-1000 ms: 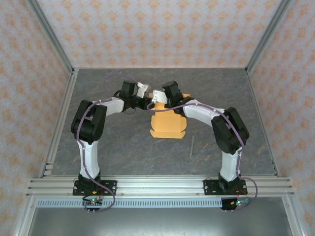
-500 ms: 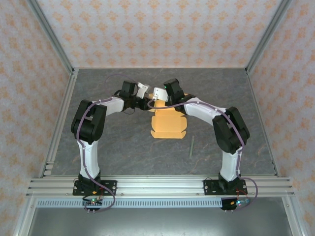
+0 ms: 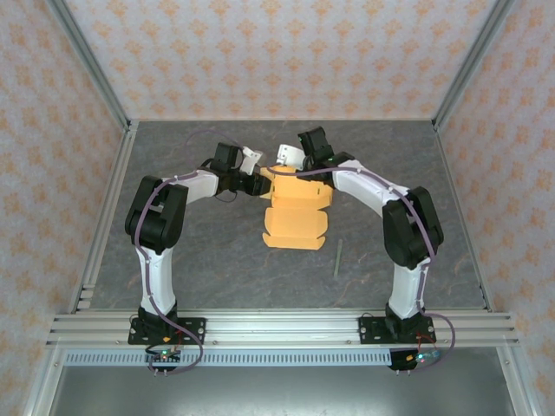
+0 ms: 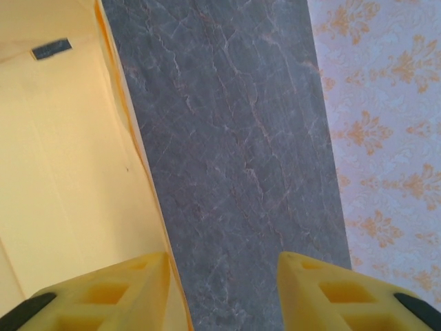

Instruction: Fold the paper box

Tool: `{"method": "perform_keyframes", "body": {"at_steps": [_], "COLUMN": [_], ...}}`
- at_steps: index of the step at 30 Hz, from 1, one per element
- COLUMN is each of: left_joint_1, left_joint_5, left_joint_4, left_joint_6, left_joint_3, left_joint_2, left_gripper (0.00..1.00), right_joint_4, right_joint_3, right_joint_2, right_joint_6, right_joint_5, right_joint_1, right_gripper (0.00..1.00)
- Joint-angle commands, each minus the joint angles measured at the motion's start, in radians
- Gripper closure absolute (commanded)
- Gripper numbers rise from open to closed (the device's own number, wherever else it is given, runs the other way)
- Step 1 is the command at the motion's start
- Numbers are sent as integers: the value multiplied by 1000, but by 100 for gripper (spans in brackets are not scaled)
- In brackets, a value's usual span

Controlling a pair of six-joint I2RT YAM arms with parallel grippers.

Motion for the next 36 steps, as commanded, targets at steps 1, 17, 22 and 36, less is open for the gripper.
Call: {"method": "perform_keyframes", "body": {"at_steps": [1,17,22,36], "left_joint_1": [6,4,2,3], "left_joint_5": [-20,-23,-25,-25], "left_joint_4": [-34,-37,-38,-41], "left_joint_6": [23,29,30,34], "left_joint_3": [26,25,25,25], "left_joint_2": [-2,-5,-6,-6], "left_gripper": [64,65,65,65], "right_joint_4": [-97,-419,-457,-483], "right_joint_3": [35,278,319,373], "right_joint_2": [-33,106,143,189], "right_joint_6": [13,34,22,-8], "right_joint_5": [-45,-207,-228,-246], "right_joint_1": [-14,-87,-87,-97], "right_gripper": [51,47,49,77]}}
